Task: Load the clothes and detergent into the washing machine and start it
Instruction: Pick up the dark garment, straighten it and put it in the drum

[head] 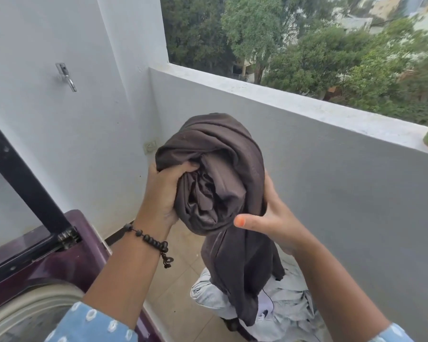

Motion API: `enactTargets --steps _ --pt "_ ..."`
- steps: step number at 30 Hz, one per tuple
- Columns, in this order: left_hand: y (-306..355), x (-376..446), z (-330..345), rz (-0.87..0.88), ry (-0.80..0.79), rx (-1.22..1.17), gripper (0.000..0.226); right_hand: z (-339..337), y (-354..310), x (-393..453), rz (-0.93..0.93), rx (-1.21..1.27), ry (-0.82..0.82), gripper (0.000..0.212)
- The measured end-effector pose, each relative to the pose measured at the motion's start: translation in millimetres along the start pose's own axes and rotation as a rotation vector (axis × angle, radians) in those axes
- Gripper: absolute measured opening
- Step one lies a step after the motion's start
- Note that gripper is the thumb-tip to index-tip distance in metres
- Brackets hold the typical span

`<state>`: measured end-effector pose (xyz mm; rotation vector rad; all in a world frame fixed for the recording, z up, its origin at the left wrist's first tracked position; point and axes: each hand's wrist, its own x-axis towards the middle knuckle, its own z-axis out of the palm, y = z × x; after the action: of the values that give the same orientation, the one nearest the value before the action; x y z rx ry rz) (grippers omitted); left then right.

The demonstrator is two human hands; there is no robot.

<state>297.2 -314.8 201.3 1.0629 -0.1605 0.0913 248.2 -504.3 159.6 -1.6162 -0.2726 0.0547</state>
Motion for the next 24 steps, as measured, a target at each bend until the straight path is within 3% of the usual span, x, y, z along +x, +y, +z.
enactTargets --steps 2,5,7,10,14,17,19,22,24 --pt "-4.1 -3.4 2.8 0.047 0.015 0.068 0.023 5.5 -1.5 2.2 0.013 0.035 0.055 0.101" --pt "-11.8 -8.2 0.9 0.071 0.074 0.180 0.025 7.8 -4.0 5.3 -0.018 0.035 0.217 0.059" --pt "-17.7 -12.1 -2.0 0.032 0.096 0.177 0.042 5.5 -6.5 6.9 -0.039 -0.006 0.272 0.042" --pt "-20.7 -18.3 -2.2 -0.047 0.141 0.051 0.050 -1.2 -9.8 8.6 -0.007 -0.013 0.221 0.045" --pt "-23.4 -26.0 4.7 -0.105 0.120 -0.134 0.040 -4.0 -12.6 8.6 0.083 0.086 0.006 0.076" --pt "-26.9 -29.7 5.4 -0.169 0.079 -0.128 0.041 -3.0 -11.8 8.2 0.039 0.164 0.052 0.061" --pt "-24.4 -29.3 1.6 -0.194 -0.038 -0.049 0.045 -6.7 -11.4 9.2 0.017 0.142 0.097 0.054" --pt "-12.0 -24.0 -17.0 -0.196 -0.244 0.111 0.088 -21.0 -13.5 11.2 -0.017 -0.023 0.140 0.055" --pt "2.2 -18.8 -24.8 -0.139 -0.351 0.366 0.117 -29.7 -18.0 12.0 -0.039 -0.286 0.122 0.056"
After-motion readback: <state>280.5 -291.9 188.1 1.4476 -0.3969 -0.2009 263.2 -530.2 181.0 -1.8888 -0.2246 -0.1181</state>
